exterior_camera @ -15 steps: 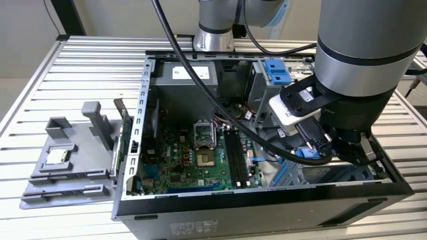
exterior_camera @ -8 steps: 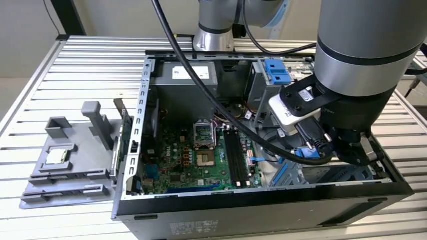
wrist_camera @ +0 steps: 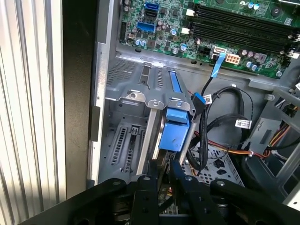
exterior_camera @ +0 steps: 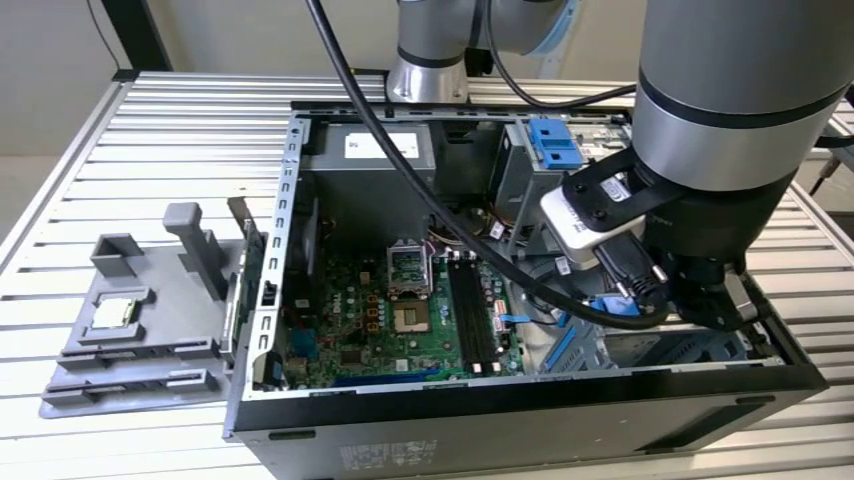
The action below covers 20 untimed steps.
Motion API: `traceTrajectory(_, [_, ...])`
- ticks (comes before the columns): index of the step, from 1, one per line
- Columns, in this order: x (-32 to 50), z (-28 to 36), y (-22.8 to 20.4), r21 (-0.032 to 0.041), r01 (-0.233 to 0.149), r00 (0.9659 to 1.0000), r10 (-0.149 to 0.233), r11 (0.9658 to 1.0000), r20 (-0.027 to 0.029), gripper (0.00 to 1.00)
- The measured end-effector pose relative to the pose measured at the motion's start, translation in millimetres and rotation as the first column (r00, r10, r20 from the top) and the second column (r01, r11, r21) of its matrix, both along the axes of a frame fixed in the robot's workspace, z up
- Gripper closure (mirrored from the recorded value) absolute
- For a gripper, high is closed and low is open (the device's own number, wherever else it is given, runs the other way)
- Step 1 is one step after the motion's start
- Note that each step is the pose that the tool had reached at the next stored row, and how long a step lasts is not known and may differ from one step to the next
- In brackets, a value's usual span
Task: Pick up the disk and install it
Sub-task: 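Insert the second disk wire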
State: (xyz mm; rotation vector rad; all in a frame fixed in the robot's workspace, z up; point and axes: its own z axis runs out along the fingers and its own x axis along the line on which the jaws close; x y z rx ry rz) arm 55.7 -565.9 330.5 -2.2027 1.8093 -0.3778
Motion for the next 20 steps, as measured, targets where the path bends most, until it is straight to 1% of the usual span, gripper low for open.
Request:
traceTrajectory(3, [2.5,0.1,0.0,0.0002,-0.006,1.0,0.006,1.0,0.0001,0.0])
traceTrajectory(7, [2.7,0.3,0.0,0.0004,-0.009,1.0,0.009,1.0,0.0005,0.0])
traceTrajectory(8, [2.8,0.4,0.0,-0.0006,-0.01,1.0,0.01,1.0,0.0007,0.0])
traceTrajectory(9, [2.8,1.0,-0.1,-0.0027,-0.011,0.9999,0.011,0.9999,0.0008,0.0])
traceTrajectory(11, [2.8,2.7,-0.7,-0.0131,-0.013,0.9999,0.013,0.9998,0.0008,0.0])
traceTrajectory(13, [3.0,3.5,-2.0,-0.0202,-0.015,0.9999,0.015,0.9997,0.0007,0.0])
traceTrajectory(14, [3.5,3.6,-2.5,-0.022,-0.017,0.9999,0.017,0.9996,0.0006,0.0])
traceTrajectory(15, [5.0,3.5,-3.0,-0.0223,-0.019,0.9998,0.019,0.9996,0.0006,0.0])
traceTrajectory(20, [19.7,3.5,-3.7,-0.0223,-0.032,0.9995,0.032,0.9992,-0.0007,0.0])
